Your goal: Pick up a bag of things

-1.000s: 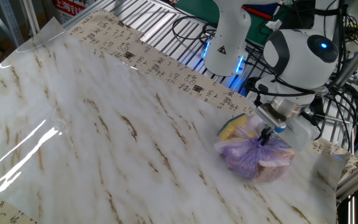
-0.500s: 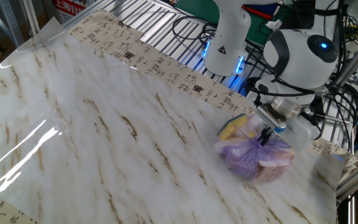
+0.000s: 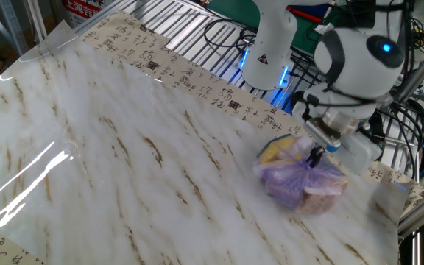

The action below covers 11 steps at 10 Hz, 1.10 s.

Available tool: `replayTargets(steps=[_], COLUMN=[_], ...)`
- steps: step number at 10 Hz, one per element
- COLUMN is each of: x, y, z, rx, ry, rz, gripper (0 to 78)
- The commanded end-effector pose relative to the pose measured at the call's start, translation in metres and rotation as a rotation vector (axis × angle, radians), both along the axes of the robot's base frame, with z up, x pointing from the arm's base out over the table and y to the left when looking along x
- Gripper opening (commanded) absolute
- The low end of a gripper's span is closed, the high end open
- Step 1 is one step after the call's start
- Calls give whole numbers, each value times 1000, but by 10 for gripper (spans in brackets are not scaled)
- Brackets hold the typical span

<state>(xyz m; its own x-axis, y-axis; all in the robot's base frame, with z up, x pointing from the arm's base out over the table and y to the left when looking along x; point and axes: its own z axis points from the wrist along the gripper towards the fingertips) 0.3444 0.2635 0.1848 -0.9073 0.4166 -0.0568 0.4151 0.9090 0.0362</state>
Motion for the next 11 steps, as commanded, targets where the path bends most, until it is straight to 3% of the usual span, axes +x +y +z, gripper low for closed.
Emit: replayTargets(steps=[1,5,7,10,11], x=[1,4,14,19,25], y=[-12,-20,-33,-44,-55], z=[44,59,79,82,83], rx=[-7,-20,-17,-19,-23], ry=[38,63,79,80,78], rz=[6,26,47,74,101], gripper=[12,12,12,12,12])
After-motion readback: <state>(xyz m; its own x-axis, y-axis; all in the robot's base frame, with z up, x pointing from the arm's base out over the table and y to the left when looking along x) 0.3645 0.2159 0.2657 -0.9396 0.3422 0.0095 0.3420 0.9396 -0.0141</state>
